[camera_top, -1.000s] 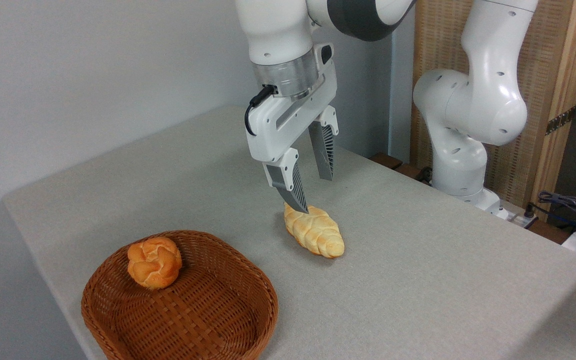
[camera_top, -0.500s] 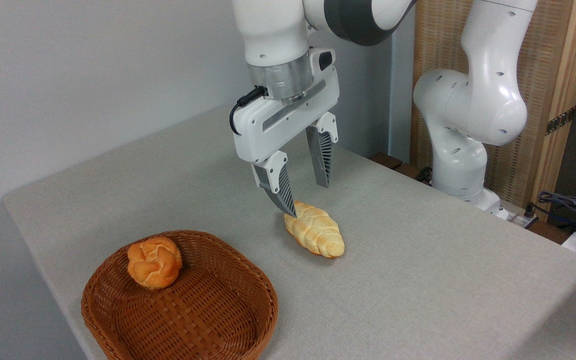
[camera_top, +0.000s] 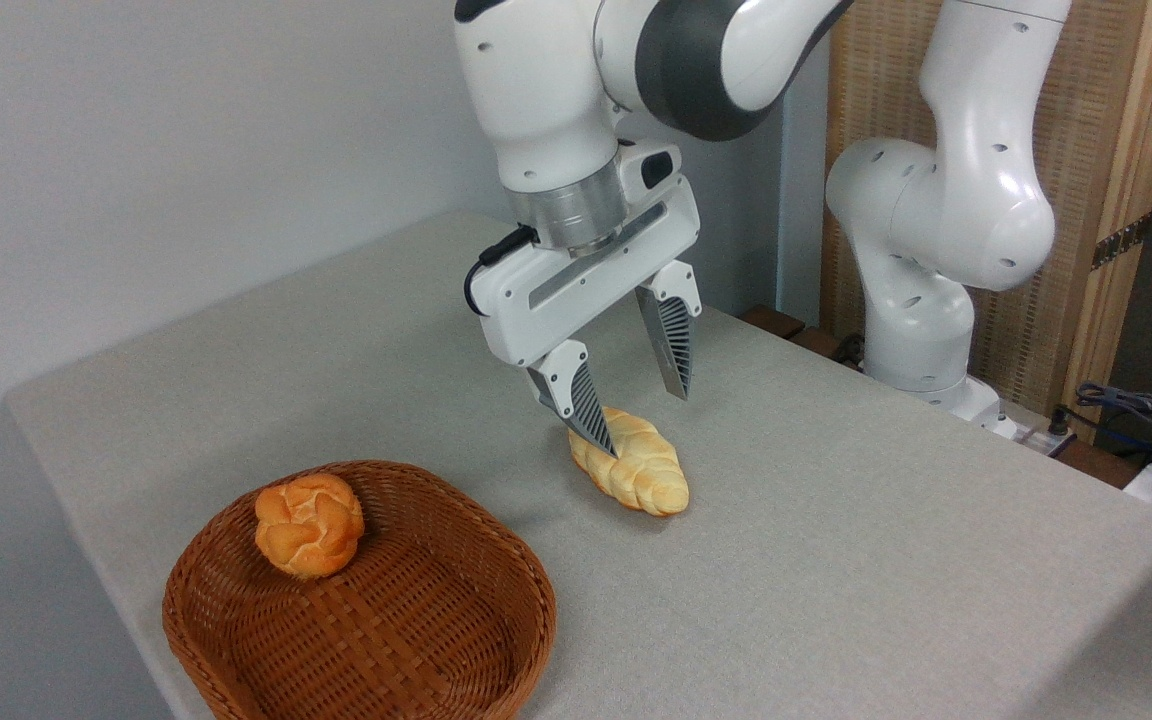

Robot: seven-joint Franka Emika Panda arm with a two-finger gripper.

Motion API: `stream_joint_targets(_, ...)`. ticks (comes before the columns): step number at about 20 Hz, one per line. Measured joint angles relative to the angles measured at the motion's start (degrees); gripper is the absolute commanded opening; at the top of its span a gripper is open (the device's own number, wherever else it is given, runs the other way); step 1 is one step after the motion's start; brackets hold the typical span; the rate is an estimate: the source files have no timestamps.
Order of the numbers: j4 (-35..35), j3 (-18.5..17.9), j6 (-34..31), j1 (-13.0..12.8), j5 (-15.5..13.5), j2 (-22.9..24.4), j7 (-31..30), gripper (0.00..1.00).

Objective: Put bread into the basket

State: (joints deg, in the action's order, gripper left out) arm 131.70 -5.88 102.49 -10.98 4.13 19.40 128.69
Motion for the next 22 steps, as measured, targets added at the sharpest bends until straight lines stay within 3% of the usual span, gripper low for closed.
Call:
stream_joint_targets(11, 7.65, 2.26, 9.25, -0.10, 1.08, -0.12, 0.00, 0.96)
stream_joint_targets(13, 8.17, 2.53, 10.66, -0.11, 1.10, -0.48, 0.00, 0.87)
stream_joint_targets(14, 8.27, 2.59, 11.24, -0.11, 1.10, -0.79, 0.00, 0.78)
stream_joint_targets(16, 8.31, 2.62, 11.77, -0.11, 1.10, -1.40, 0.00, 0.52)
stream_joint_targets(18, 8.31, 2.63, 11.90, -0.11, 1.10, -1.54, 0.00, 0.40)
stream_joint_targets(22, 8.27, 2.66, 11.92, -0.11, 1.10, -1.51, 0.00, 0.35)
